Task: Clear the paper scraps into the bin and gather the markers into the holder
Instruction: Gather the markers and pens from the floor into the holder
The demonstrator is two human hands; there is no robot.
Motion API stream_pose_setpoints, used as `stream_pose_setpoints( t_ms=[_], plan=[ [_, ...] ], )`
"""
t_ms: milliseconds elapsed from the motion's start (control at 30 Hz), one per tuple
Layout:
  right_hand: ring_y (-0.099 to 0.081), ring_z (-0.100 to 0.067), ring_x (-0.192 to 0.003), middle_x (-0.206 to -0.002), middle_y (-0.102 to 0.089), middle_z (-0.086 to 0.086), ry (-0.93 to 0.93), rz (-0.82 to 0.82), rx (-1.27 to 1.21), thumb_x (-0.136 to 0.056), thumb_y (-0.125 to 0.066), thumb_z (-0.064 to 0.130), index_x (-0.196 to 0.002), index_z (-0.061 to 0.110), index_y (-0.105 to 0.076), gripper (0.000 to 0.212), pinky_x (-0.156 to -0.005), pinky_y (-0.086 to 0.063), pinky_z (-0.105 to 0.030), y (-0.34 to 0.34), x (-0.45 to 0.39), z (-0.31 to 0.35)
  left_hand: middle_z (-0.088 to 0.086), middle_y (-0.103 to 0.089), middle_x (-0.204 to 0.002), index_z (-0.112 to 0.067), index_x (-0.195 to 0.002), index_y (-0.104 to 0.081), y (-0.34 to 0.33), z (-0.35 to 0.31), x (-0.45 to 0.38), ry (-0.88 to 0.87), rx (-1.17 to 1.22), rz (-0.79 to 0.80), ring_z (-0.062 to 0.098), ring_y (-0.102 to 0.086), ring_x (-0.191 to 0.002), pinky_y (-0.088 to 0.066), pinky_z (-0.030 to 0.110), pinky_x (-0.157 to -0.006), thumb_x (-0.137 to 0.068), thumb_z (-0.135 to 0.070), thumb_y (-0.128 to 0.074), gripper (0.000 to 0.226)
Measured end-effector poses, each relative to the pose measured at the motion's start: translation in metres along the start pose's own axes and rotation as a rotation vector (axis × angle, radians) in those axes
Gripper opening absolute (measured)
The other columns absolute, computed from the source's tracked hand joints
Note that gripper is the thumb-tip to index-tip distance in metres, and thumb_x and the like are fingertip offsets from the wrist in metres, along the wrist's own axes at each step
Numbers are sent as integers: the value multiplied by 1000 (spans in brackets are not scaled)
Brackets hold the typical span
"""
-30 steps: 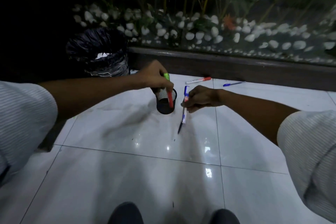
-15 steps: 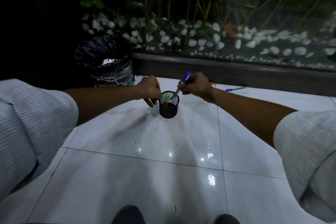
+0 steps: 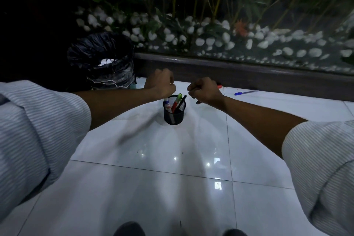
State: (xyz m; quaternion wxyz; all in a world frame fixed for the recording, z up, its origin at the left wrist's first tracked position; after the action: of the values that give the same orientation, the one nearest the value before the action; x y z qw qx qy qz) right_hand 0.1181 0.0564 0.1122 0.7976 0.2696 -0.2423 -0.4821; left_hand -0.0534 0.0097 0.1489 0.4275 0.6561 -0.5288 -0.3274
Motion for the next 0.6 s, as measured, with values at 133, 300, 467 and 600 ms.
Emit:
stream_pose_setpoints(
  t_ms=[133,300,467,600],
  plan=[
    [-75,-25,-75,-94,-77,-11,-44,12,122,-86,-60,3,-103,5,-79,26,-62,-65,-39,13,-6,-23,9,-73,-102,-16,-92,-74,-19,-43,-19,-138,58,-30,31,-69,-92,-61,44,-78,-82,-13,-62,16],
    [-68,-28,-103,-117,-72,-10,-159,-23,321,-84,-62,7,-109,13,-76,30,-91,-58,-37,34,-11,-69,9,-72,-98,-14,-85,-73,-54,-92,-46,-212,110,50,29,-68,-87,-62,46,-76,-76,-5,-65,15],
    [-51,-29,-133,-144,-54,-13,-294,56,450,-89,-69,11,-141,10,-54,55,-110,-46,-41,43,-15,-130,17,-72,-102,-3,-88,-72,-83,-129,-77,-220,141,98,32,-68,-97,-60,43,-79,-77,0,-69,12],
    [-49,-34,-135,-147,-49,-15,-327,43,568,-85,-71,9,-144,10,-48,63,-108,-49,-48,59,-29,-166,15,-67,-114,-6,-108,-68,-126,-133,-95,-200,57,194,31,-65,-102,-57,40,-80,-89,-10,-73,20]
  ],
)
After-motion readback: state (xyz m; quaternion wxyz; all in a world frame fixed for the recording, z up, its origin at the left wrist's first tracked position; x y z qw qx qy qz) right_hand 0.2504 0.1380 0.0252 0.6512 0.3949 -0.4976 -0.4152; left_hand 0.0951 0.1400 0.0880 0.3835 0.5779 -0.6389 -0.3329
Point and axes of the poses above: each hand's wrist, its own x-axis away from the middle knuckle, its own y-axis out of the back of the hand, z = x × y, the point moved 8 cm from there along -x, towards the middle knuckle
